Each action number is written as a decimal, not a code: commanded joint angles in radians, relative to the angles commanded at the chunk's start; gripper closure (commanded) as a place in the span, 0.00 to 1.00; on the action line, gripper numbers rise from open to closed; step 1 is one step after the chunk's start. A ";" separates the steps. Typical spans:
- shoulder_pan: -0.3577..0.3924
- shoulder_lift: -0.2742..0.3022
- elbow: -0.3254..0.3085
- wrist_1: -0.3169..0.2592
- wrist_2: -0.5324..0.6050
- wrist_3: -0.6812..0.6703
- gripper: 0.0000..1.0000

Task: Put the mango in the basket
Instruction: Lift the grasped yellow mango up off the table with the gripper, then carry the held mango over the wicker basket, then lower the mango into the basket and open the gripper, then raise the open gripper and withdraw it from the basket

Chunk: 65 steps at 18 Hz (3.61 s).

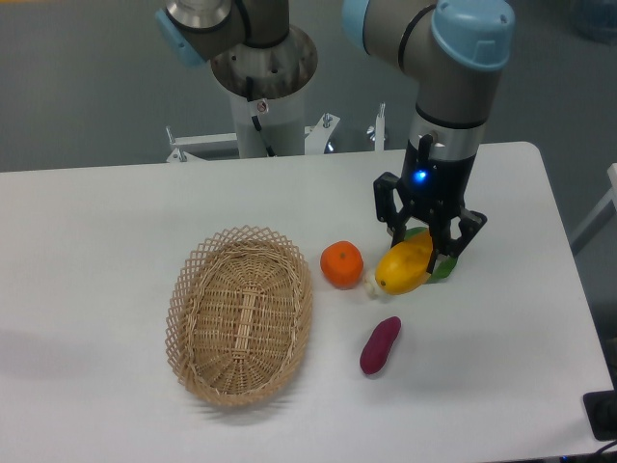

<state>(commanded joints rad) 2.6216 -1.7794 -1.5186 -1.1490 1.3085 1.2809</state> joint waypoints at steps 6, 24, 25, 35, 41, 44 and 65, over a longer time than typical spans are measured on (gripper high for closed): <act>-0.008 0.034 -0.021 -0.011 0.032 -0.028 0.48; -0.400 -0.069 -0.169 0.215 0.209 -0.572 0.48; -0.420 -0.086 -0.169 0.219 0.215 -0.595 0.48; -0.486 -0.199 -0.199 0.270 0.281 -0.617 0.47; -0.512 -0.236 -0.213 0.307 0.290 -0.615 0.47; -0.512 -0.236 -0.213 0.307 0.290 -0.615 0.28; -0.157 -0.080 0.058 -0.047 0.266 -0.139 0.00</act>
<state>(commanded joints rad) 2.4648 -1.8592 -1.4606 -1.1960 1.5740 1.1423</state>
